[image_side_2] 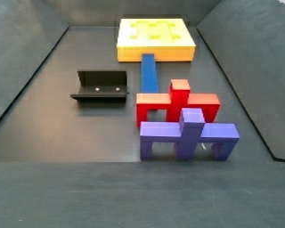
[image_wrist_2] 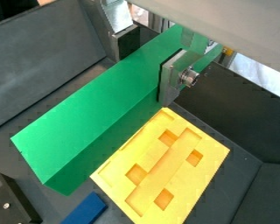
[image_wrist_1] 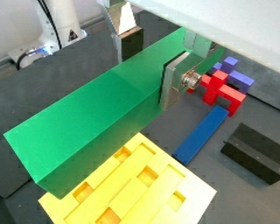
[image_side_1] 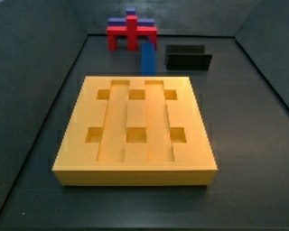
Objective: Pick up the green object. Move up. Move to above the board. Insert the green object.
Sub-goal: Insert the green object.
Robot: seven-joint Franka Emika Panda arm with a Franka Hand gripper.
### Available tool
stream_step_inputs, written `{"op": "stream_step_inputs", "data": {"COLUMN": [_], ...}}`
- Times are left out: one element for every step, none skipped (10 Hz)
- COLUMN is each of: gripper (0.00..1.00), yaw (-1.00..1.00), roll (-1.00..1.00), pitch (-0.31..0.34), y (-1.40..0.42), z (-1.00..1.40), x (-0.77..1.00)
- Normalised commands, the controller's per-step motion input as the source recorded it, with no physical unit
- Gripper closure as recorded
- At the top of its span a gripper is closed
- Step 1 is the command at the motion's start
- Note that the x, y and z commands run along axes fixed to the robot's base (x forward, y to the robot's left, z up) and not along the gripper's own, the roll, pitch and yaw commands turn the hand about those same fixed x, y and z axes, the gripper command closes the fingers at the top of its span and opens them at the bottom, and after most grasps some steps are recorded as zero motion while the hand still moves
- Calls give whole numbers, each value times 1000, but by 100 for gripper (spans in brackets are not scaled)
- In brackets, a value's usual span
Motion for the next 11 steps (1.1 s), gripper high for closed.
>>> {"op": "stream_step_inputs", "data": {"gripper": [100, 100, 100, 100, 100, 100, 100, 100, 100, 100, 100], "yaw": [0, 0, 0, 0, 0, 0, 66, 100, 94, 0, 0], "roll": [0, 39, 71, 80, 197, 300, 200, 144, 80, 0, 0], "pitch": [-4, -83, -114, -146, -213, -211, -201, -184, -139, -7, 0], "y": [0, 0, -23, -23, -174, -363, -363, -380, -303, -160, -71], "z": [0, -111, -223, -340, -494, -531, -694, -803, -954, -1000, -1000], "x": [0, 0, 0, 0, 0, 0, 0, 0, 0, 0, 0]}}
